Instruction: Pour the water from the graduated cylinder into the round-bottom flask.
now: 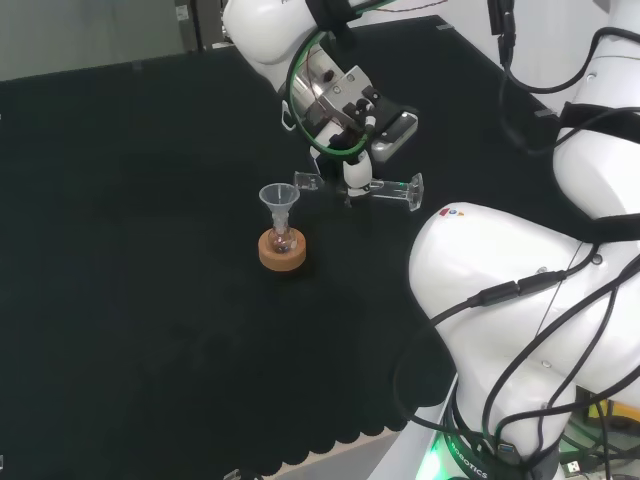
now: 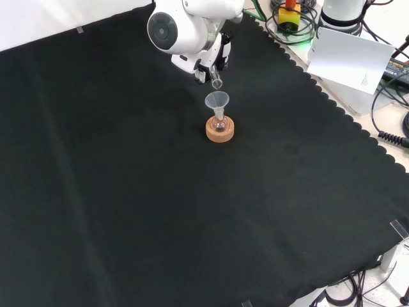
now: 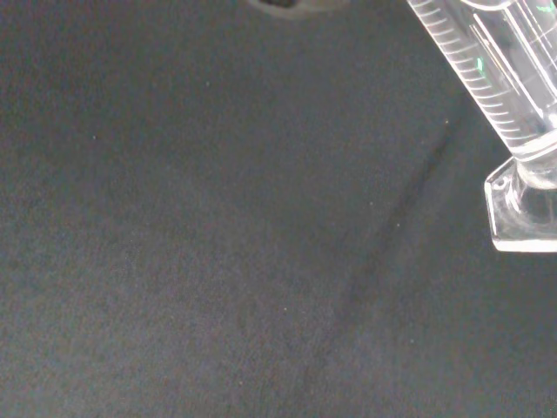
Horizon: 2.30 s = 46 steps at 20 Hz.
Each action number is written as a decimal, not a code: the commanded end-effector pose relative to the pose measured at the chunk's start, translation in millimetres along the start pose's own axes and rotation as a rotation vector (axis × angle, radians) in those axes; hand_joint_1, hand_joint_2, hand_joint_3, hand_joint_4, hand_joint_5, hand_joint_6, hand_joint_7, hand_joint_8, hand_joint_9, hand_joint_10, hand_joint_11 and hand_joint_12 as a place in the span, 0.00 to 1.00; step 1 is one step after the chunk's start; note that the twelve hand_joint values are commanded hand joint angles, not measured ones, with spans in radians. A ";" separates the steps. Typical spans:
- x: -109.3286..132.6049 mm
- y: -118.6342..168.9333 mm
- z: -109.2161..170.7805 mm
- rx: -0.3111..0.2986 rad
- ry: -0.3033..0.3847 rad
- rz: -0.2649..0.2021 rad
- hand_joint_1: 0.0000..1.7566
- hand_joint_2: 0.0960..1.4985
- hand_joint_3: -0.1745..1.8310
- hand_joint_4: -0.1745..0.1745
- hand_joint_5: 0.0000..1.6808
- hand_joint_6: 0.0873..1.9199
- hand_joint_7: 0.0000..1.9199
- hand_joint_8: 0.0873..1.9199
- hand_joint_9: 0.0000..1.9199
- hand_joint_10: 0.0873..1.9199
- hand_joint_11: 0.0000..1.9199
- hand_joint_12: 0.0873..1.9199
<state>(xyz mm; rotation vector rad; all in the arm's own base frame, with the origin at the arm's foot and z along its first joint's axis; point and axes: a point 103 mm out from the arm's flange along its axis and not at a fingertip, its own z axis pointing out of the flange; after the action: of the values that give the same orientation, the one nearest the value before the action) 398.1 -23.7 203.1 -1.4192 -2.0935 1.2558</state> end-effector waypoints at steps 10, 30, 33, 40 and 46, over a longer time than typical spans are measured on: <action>-2.4 -0.8 -5.6 0.068 -0.022 0.047 0.79 0.70 0.09 0.00 0.59 0.48 0.47 0.54 0.60 0.39 0.55 0.43; 22.2 -1.0 -25.0 0.118 -0.074 0.083 0.79 0.70 0.09 0.00 0.59 0.48 0.47 0.54 0.60 0.39 0.55 0.43; 19.0 -1.0 -23.8 0.125 -0.084 0.084 0.79 0.70 0.09 0.00 0.59 0.48 0.47 0.54 0.60 0.39 0.55 0.43; 20.5 -3.4 -26.6 0.149 -0.088 0.111 0.79 0.70 0.09 0.00 0.59 0.48 0.47 0.54 0.60 0.39 0.55 0.43; 21.6 -6.1 -29.7 0.156 -0.096 0.119 0.79 0.70 0.09 0.00 0.59 0.48 0.47 0.54 0.60 0.40 0.55 0.43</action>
<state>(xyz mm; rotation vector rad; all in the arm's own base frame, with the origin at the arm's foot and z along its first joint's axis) 405.2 6.9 218.1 -1.4578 -1.9521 1.5168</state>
